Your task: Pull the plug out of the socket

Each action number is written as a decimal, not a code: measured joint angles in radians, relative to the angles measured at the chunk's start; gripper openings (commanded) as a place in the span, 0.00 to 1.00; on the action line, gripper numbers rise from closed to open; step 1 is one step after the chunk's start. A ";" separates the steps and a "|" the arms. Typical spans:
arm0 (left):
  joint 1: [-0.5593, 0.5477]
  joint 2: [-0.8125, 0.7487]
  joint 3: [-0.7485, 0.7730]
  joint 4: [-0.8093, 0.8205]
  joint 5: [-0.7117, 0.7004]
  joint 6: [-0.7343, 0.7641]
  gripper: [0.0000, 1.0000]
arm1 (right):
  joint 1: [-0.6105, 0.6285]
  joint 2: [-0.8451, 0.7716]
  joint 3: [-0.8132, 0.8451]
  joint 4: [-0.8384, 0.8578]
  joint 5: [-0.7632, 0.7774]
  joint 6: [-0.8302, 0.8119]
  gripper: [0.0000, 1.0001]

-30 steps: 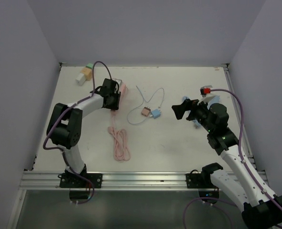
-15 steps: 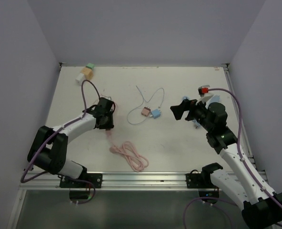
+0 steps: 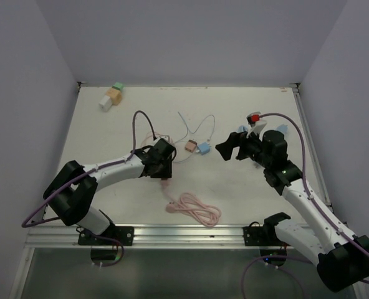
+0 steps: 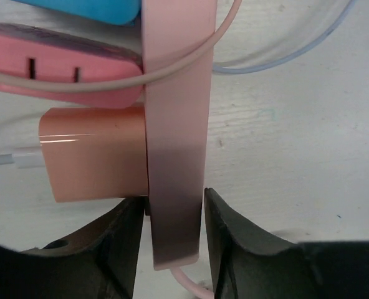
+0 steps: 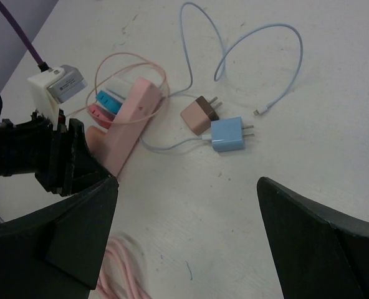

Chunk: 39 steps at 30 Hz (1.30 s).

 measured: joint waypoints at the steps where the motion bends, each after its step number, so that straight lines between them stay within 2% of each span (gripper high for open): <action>1: -0.010 0.009 0.009 0.002 0.003 -0.003 0.53 | 0.005 0.011 0.002 -0.003 -0.002 -0.003 0.97; 2: -0.018 0.015 0.014 0.003 0.012 -0.010 0.58 | 0.009 0.024 0.005 -0.008 -0.006 -0.006 0.97; 3: -0.024 0.017 0.016 0.003 0.017 -0.019 0.70 | 0.014 0.039 0.008 -0.011 -0.009 -0.009 0.96; 5: -0.034 0.017 0.016 0.003 0.026 -0.031 0.76 | 0.026 0.066 0.013 -0.016 -0.020 -0.017 0.96; 6: -0.037 0.015 0.016 0.003 0.030 -0.035 0.85 | 0.034 0.079 0.017 -0.021 -0.024 -0.021 0.96; 9: -0.040 -0.013 0.016 -0.002 0.035 -0.038 0.96 | 0.084 0.114 0.032 -0.040 -0.018 -0.035 0.96; 17: -0.002 -0.172 0.079 -0.022 0.082 0.008 0.97 | 0.290 0.185 0.063 -0.059 0.117 -0.003 0.94; 25: 0.305 -0.320 0.073 -0.019 0.132 0.117 0.98 | 0.537 0.357 0.135 -0.058 0.360 0.125 0.94; 30: 0.450 -0.383 0.000 -0.018 0.047 0.180 0.99 | 0.680 0.516 0.246 -0.051 0.519 0.210 0.93; 37: 0.491 -0.457 -0.058 -0.044 -0.021 0.255 0.98 | 0.789 0.743 0.391 -0.071 0.708 0.333 0.90; 39: 0.491 -0.509 -0.067 -0.037 -0.055 0.272 0.98 | 0.792 0.763 0.402 -0.077 0.718 0.344 0.89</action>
